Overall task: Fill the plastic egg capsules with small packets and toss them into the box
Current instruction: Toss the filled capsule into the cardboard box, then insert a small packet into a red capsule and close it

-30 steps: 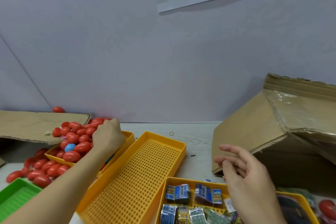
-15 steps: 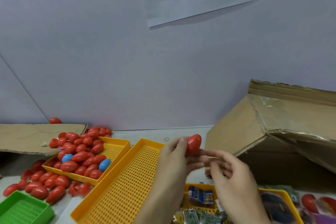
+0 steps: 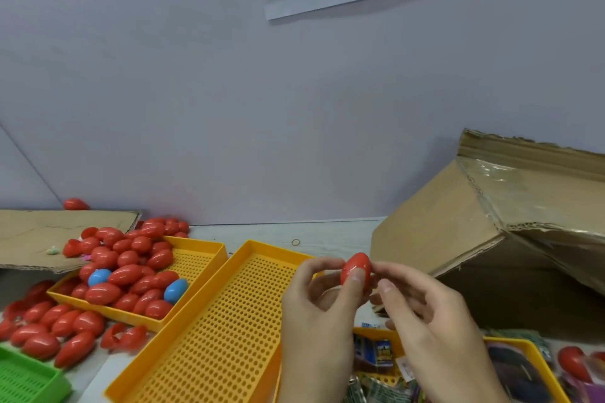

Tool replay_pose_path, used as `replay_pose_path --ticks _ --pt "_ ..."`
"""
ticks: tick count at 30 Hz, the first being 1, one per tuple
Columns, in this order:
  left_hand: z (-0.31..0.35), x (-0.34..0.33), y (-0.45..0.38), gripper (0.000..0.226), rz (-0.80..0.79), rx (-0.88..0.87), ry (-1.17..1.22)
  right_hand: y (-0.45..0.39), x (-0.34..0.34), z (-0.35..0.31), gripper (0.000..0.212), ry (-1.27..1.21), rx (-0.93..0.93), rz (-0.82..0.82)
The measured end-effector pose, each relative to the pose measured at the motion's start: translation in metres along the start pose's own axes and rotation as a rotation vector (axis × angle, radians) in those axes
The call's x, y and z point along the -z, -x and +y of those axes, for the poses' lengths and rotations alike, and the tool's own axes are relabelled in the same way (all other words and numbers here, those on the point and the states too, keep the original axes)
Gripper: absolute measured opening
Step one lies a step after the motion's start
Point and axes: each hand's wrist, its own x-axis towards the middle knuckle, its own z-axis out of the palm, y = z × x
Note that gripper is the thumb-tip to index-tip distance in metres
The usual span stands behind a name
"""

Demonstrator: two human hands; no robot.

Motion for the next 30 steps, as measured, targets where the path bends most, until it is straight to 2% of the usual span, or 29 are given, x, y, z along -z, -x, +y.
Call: replay_pose_path --ticks 4,8,13,17,23,26,30 --pt "-0.0057 -0.0037 0.0007 0.028 -0.043 -0.194 -0.177 -0.0006 0.0026 0.0005 0.03 -0.077 0.02 -0.027" --pt "-0.0047 -0.0042 0.0004 0.032 -0.085 -0.281 -0.189 -0.0009 0.0048 -0.0012 0.032 -0.123 0.042 -0.032" --pt "-0.0019 -0.006 0.003 0.03 -0.093 -0.272 -0.15 -0.0007 0.0037 -0.0052 0.018 -0.182 0.071 -0.001" --pt "0.0025 -0.0062 0.0062 0.031 -0.17 -0.266 -0.132 -0.001 0.004 -0.0059 0.027 -0.216 0.08 0.047" --pt "0.0023 -0.0059 0.0075 0.025 -0.221 -0.279 -0.143 -0.0019 0.0076 -0.0022 0.026 -0.248 0.093 0.072" --pt "0.001 -0.0065 0.0077 0.022 -0.229 -0.25 -0.12 -0.0016 0.0073 -0.0027 0.021 -0.251 0.121 0.072" --pt "0.0005 -0.0046 0.0069 0.015 -0.247 -0.172 -0.079 -0.0002 0.0043 -0.0029 0.025 -0.189 0.178 0.06"
